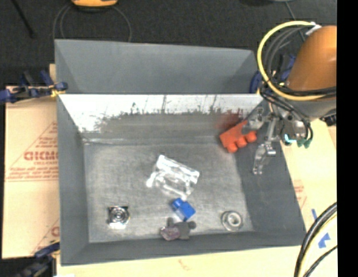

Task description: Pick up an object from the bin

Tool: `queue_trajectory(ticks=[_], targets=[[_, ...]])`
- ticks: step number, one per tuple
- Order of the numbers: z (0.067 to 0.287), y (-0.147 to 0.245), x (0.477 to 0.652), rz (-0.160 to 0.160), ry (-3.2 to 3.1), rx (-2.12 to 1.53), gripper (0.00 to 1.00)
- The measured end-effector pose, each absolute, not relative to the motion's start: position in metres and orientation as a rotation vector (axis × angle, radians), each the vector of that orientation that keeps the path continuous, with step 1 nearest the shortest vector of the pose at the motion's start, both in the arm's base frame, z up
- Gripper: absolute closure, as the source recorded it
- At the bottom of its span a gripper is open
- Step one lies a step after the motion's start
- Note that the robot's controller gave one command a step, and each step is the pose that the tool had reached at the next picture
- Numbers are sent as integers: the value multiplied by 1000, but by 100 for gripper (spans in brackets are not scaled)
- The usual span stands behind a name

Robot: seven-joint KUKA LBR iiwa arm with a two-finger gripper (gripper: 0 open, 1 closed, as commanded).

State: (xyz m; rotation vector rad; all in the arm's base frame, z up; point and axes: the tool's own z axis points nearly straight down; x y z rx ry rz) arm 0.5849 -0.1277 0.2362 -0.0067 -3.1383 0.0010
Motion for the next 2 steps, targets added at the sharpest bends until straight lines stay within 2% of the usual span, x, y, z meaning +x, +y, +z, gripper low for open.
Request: queue_trajectory(ticks=[1, 2], targets=[[111, -26, 563, -4, -3126, 274, 0], [89, 3, 603, 2, -3146, 242, 0]])
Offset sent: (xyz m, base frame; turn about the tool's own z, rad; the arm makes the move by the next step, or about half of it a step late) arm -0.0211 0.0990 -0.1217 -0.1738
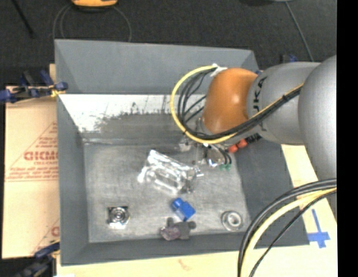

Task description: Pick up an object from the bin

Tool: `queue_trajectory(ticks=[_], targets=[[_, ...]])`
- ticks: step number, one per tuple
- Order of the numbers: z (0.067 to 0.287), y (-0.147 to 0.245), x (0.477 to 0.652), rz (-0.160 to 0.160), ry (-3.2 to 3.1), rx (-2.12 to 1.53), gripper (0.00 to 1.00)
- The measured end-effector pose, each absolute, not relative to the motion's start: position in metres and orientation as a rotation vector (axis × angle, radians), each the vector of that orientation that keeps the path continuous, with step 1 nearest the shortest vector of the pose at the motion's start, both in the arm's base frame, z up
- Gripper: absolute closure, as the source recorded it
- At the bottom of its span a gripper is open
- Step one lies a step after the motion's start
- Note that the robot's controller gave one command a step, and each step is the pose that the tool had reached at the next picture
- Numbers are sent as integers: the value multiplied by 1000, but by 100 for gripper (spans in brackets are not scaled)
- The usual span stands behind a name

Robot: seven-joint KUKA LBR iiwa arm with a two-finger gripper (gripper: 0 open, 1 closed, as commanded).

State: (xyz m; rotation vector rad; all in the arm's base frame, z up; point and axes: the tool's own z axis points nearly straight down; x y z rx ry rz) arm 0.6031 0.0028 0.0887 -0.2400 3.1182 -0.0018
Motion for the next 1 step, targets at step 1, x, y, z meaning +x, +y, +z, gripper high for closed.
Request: queue_trajectory(ticks=[1], targets=[[79, 61, 562, -3, 3104, -362, 0]])
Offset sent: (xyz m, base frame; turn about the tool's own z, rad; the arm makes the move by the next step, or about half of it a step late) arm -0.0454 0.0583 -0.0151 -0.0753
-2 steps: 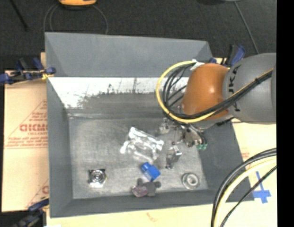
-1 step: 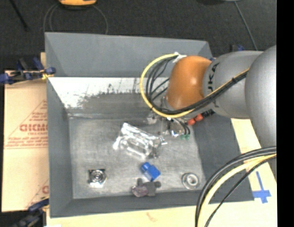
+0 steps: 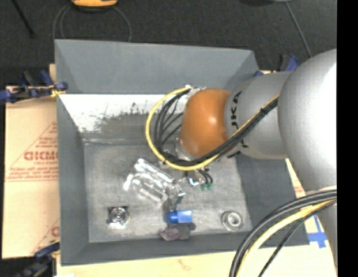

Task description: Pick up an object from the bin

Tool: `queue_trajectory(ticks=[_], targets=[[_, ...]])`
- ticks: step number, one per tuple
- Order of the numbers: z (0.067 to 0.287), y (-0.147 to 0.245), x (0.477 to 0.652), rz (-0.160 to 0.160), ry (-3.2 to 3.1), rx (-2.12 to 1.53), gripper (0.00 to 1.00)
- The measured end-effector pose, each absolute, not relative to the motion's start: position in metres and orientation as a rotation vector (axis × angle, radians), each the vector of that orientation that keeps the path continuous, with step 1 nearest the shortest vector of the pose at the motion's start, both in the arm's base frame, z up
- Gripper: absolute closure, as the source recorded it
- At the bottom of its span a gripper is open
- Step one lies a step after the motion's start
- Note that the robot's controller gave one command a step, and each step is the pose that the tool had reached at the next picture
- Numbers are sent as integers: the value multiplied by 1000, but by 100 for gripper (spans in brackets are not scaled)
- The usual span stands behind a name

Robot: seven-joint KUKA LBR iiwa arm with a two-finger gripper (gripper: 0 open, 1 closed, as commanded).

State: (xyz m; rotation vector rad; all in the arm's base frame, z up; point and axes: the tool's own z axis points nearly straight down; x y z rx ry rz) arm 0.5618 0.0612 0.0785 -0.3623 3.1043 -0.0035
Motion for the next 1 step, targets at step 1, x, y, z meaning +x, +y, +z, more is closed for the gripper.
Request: queue_trajectory(ticks=[1], targets=[[78, 116, 562, 2, 3128, -87, 0]])
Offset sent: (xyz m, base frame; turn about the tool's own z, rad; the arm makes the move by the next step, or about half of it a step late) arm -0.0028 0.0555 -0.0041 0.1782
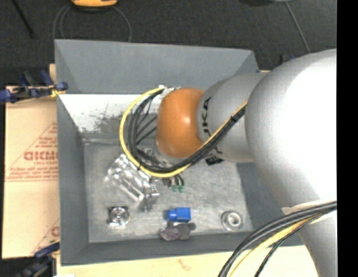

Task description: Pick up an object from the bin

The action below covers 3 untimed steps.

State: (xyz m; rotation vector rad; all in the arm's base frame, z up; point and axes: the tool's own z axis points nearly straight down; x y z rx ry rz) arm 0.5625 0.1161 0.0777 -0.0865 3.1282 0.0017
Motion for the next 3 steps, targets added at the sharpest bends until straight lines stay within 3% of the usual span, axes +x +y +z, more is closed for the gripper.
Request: queue_trajectory(ticks=[1, 2, 3], targets=[[111, 136, 572, 2, 3131, -117, 0], [82, 148, 594, 1, 3150, 151, 0], [83, 149, 595, 5, 3144, 145, 100]])
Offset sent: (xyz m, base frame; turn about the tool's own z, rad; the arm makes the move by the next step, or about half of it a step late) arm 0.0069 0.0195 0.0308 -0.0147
